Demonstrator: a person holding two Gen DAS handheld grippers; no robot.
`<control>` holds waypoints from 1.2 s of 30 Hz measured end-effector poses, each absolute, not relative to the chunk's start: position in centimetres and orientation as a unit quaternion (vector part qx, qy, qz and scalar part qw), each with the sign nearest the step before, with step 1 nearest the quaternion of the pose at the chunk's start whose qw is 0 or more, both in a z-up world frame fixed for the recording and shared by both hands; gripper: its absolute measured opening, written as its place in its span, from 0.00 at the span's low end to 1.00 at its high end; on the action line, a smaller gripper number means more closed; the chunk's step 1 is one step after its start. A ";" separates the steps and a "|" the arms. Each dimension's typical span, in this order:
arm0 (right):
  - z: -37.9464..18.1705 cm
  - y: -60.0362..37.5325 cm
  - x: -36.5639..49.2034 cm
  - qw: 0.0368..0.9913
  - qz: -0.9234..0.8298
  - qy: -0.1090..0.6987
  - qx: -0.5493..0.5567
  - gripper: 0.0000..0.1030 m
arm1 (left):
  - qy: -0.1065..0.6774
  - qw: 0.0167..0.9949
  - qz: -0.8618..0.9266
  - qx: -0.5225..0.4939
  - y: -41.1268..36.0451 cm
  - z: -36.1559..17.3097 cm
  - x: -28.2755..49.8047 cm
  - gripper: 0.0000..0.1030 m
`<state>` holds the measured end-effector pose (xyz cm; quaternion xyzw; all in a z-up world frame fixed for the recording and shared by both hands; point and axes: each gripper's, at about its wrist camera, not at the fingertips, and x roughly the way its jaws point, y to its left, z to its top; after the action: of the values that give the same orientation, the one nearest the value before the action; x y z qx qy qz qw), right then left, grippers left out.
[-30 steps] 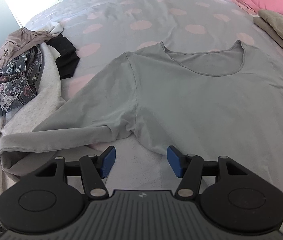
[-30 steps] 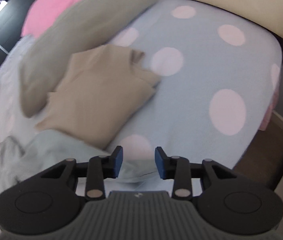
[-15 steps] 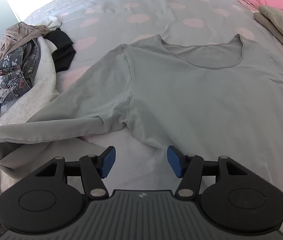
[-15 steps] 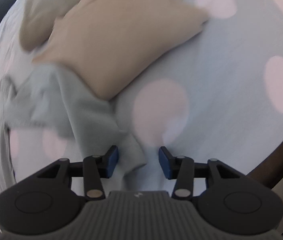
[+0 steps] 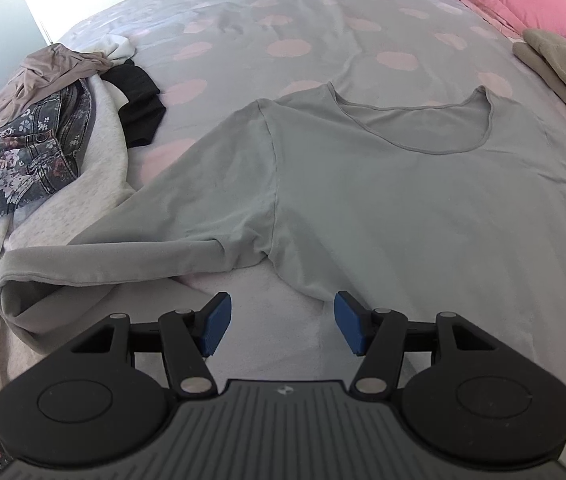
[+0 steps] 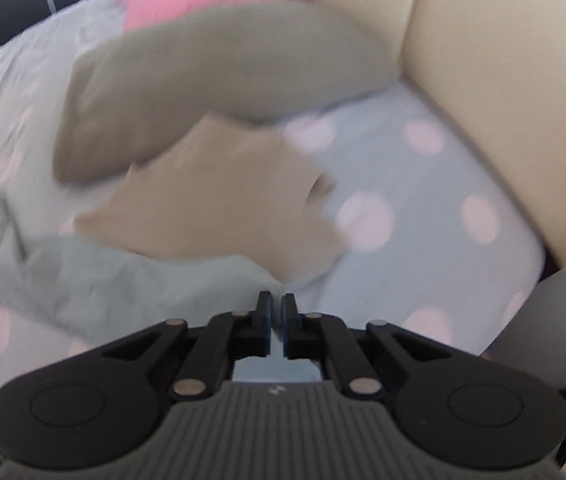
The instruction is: Fold clothes
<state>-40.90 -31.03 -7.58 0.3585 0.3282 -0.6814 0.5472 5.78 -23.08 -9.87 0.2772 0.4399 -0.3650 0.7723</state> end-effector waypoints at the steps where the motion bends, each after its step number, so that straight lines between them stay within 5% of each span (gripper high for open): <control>1: -7.0 -31.4 -41.2 0.540 -0.693 0.321 0.352 0.05 | 0.439 0.773 -0.365 0.277 -23.0 -9.8 5.8 0.54; 11: -10.1 -33.8 -42.4 0.471 -0.728 0.337 0.367 0.06 | 0.448 0.775 -0.351 0.275 -22.5 -10.3 6.8 0.54; 16: -11.2 -33.7 -41.0 0.459 -0.734 0.349 0.360 0.20 | 0.444 0.773 -0.361 0.275 -22.7 -10.2 6.5 0.54; 25: -8.4 -35.8 -30.5 0.590 -0.673 0.338 0.291 0.20 | 0.395 0.793 -0.382 0.261 -23.5 -7.3 9.3 0.54; 36: -13.3 -42.0 -14.7 0.696 -0.544 0.387 0.265 0.20 | 0.388 0.807 -0.348 0.277 -27.1 -8.4 17.2 0.54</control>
<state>-14.66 -41.95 -13.28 0.2646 0.3873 -0.5443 0.6955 17.18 -27.07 -8.44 0.2774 0.3877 -0.3480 0.8072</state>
